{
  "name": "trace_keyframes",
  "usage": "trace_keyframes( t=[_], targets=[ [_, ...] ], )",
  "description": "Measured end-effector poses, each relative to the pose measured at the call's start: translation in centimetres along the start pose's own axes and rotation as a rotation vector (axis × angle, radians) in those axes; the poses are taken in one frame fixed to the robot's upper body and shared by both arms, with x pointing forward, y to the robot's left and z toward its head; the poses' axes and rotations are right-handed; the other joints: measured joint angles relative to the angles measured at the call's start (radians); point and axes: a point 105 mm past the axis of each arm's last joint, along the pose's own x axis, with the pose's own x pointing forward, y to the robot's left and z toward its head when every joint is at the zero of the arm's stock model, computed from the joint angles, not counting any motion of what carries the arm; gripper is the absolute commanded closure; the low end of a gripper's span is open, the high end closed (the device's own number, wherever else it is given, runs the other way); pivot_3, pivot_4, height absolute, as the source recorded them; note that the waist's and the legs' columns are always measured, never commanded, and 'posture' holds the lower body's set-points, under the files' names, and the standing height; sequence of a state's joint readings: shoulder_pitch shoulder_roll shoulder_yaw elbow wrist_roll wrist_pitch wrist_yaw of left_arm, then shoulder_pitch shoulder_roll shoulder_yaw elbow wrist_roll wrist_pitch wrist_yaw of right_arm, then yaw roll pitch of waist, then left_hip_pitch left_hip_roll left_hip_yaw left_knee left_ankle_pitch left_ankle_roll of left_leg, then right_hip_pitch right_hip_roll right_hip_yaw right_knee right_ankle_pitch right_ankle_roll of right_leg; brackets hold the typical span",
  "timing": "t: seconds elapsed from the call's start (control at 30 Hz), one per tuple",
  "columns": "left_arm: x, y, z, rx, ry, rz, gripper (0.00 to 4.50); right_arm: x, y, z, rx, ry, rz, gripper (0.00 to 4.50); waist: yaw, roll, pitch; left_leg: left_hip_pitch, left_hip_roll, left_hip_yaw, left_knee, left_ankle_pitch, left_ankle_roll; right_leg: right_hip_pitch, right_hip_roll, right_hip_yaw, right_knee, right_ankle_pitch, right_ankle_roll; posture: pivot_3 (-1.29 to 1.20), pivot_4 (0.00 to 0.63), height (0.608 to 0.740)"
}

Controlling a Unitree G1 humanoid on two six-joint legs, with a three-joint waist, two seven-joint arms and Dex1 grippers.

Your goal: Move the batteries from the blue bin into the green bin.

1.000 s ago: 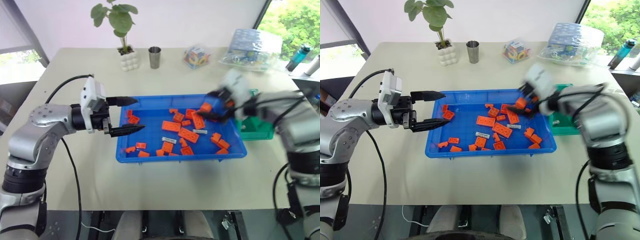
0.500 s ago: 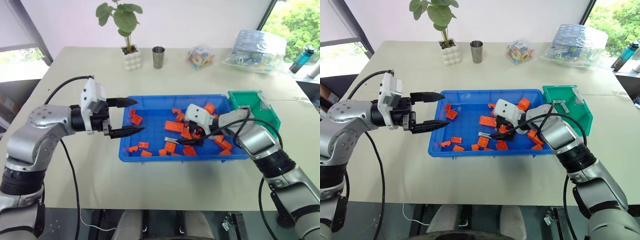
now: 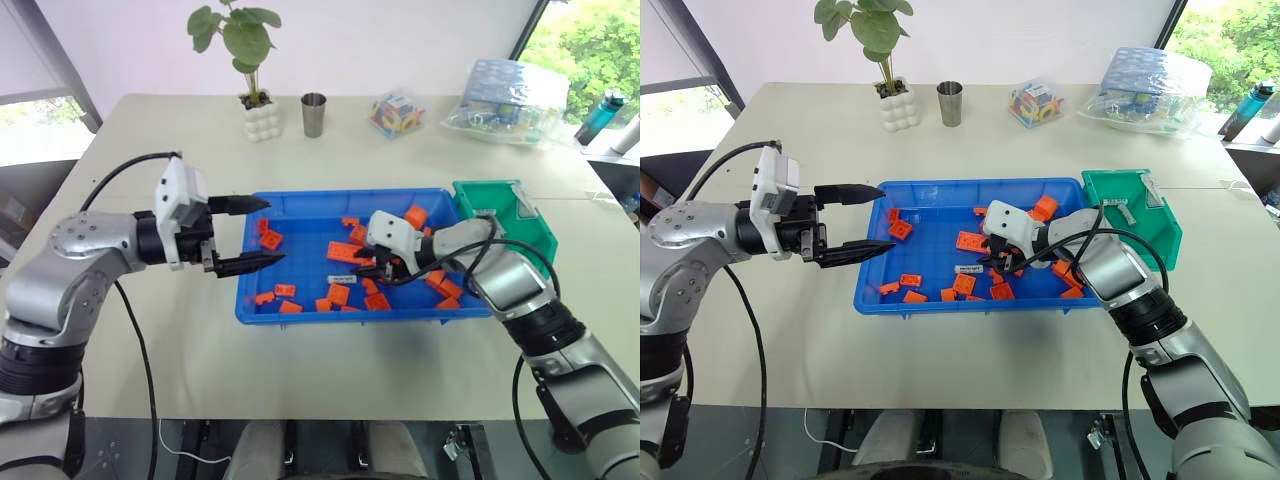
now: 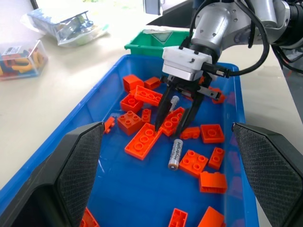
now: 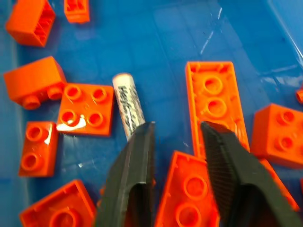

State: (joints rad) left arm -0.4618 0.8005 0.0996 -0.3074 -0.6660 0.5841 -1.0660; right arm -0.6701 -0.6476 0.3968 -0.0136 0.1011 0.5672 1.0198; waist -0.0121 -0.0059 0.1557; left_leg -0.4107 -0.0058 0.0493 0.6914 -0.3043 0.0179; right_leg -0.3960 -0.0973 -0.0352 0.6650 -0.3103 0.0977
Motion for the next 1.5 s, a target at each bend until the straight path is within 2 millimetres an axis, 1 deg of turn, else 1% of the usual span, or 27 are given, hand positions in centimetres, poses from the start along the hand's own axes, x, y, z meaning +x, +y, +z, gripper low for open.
trace_keyframes(
  t=[0.27, 0.5, 0.77, 0.83, 0.93, 0.97, 1.0, 1.17, 1.23, 1.3, 1.33, 1.37, 1.4, 1.43, 1.5],
  targets=[
    [0.0, 0.1, 0.3, 0.01, -0.003, 0.001, 0.0, -0.2, 0.8, -0.3, -0.009, 0.006, 0.048, 2.91, 0.0, 0.0, 0.0, 0.0, 0.0, 0.0, 0.0, 0.0, 0.0, 0.0, 0.0, 0.0, 0.0, 0.0, 0.0, 0.0, 0.15, 0.716],
    [0.1, 0.2, 0.2, 0.009, -0.002, 0.003, 0.0, -0.2, 0.7, -0.7, -0.025, 0.019, 0.047, 2.91, -0.001, 0.0, 0.0, 0.0, 0.0, 0.0, 0.0, 0.0, 0.0, 0.0, 0.0, 0.0, 0.0, 0.0, 0.0, 0.0, 0.15, 0.716],
    [0.1, 0.3, 0.3, 0.012, 0.001, 0.006, 0.0, 1.1, 0.9, -1.2, -0.061, 0.037, 0.082, 2.91, -0.001, 0.0, 0.0, 0.0, 0.0, 0.0, 0.0, 0.0, 0.0, 0.0, 0.0, 0.0, 0.0, 0.0, 0.0, 0.0, 0.15, 0.716],
    [0.1, 0.3, 0.3, 0.012, 0.002, 0.008, 0.0, 1.5, 0.8, -0.9, -0.076, 0.033, 0.09, 2.91, -0.002, 0.0, 0.0, 0.0, 0.0, 0.0, 0.001, 0.0, 0.0, 0.0, 0.0, 0.0, 0.0, 0.0, 0.0, 0.0, 0.15, 0.716],
    [0.1, 0.4, 0.3, 0.017, 0.003, 0.009, 0.0, 2.0, 0.8, -0.6, -0.086, 0.025, 0.102, 3.8, -0.002, 0.0, 0.0, 0.0, 0.0, 0.0, 0.001, 0.0, 0.0, 0.0, 0.0, 0.0, 0.0, 0.0, 0.0, 0.0, 0.15, 0.716],
    [0.1, 0.4, 0.3, 0.018, 0.005, 0.01, 0.0, 2.1, 0.9, -0.6, -0.087, 0.022, 0.109, 4.23, -0.002, 0.0, 0.0, 0.0, 0.0, 0.0, 0.001, 0.0, 0.0, 0.0, 0.0, 0.0, 0.0, 0.0, 0.0, 0.0, 0.15, 0.716],
    [0.1, 0.4, 0.3, 0.018, 0.007, 0.012, 0.0, 2.1, 0.9, -0.5, -0.092, 0.019, 0.113, 4.47, -0.001, 0.0, 0.0, 0.0, 0.0, 0.0, 0.001, 0.0, 0.0, 0.0, 0.0, 0.0, 0.0, 0.0, 0.0, 0.0, 0.15, 0.716],
    [0.1, 0.5, 0.2, 0.02, 0.011, 0.016, 0.0, 1.9, 0.7, -0.5, -0.066, 0.024, 0.097, 4.46, -0.001, 0.0, 0.0, 0.0, 0.0, 0.0, 0.001, 0.0, 0.0, 0.001, 0.0, 0.0, 0.001, 0.0, 0.0, 0.0, 0.15, 0.716],
    [0.1, 0.5, 0.2, 0.019, 0.011, 0.017, 0.0, 1.0, 0.1, -0.3, -0.022, 0.01, 0.055, 4.46, 0.001, 0.0, 0.0, 0.0, 0.0, 0.0, 0.001, 0.0, 0.0, 0.0, 0.0, 0.0, 0.001, 0.0, 0.0, 0.0, 0.15, 0.716],
    [0.1, 0.6, 0.1, 0.017, 0.007, 0.017, 0.0, -1.0, -1.5, 0.3, 0.031, -0.022, -0.034, 4.46, 0.002, 0.0, 0.0, 0.0, 0.0, 0.0, 0.001, 0.0, 0.0, 0.001, 0.0, 0.0, 0.001, 0.0, 0.0, 0.0, 0.15, 0.716],
    [0.2, 0.6, 0.1, 0.016, 0.005, 0.017, 0.0, -2.6, -2.8, 0.5, 0.068, -0.043, -0.11, 4.46, 0.004, 0.0, 0.0, 0.0, 0.0, 0.0, 0.001, 0.0, 0.0, 0.001, -0.001, -0.001, 0.0, 0.0, 0.0, 0.0, 0.15, 0.716],
    [0.2, 0.6, 0.0, 0.015, 0.004, 0.019, 0.0, -5.0, -4.5, 0.6, 0.105, -0.056, -0.213, 4.46, 0.005, 0.0, 0.0, 0.0, 0.0, -0.001, 0.001, 0.0, 0.0, 0.001, -0.001, -0.001, 0.0, 0.0, 0.0, 0.0, 0.15, 0.716],
    [0.2, 0.6, 0.0, 0.013, 0.004, 0.021, 0.0, -6.4, -5.5, 0.5, 0.122, -0.059, -0.272, 4.46, 0.005, 0.0, 0.0, 0.0, 0.0, -0.001, 0.001, 0.0, 0.0, 0.001, -0.001, -0.001, 0.0, 0.0, 0.0, 0.0, 0.15, 0.716],
    [0.2, 0.7, -0.1, 0.012, 0.004, 0.022, 0.0, -8.7, -6.7, 0.3, 0.15, -0.061, -0.363, 4.46, 0.005, 0.0, 0.0, 0.0, 0.0, -0.001, 0.001, 0.0, 0.0, 0.001, -0.001, -0.001, 0.0, 0.0, 0.0, 0.0, 0.15, 0.716],
    [0.3, 0.6, -0.2, 0.016, 0.005, 0.018, 0.0, -12.1, -8.0, -0.8, 0.183, -0.031, -0.483, 4.46, 0.004, 0.0, 0.0, 0.0, 0.0, -0.001, 0.001, 0.0, 0.0, 0.001, -0.001, -0.001, 0.0, 0.0, 0.0, 0.0, 0.15, 0.716]
  ],
)
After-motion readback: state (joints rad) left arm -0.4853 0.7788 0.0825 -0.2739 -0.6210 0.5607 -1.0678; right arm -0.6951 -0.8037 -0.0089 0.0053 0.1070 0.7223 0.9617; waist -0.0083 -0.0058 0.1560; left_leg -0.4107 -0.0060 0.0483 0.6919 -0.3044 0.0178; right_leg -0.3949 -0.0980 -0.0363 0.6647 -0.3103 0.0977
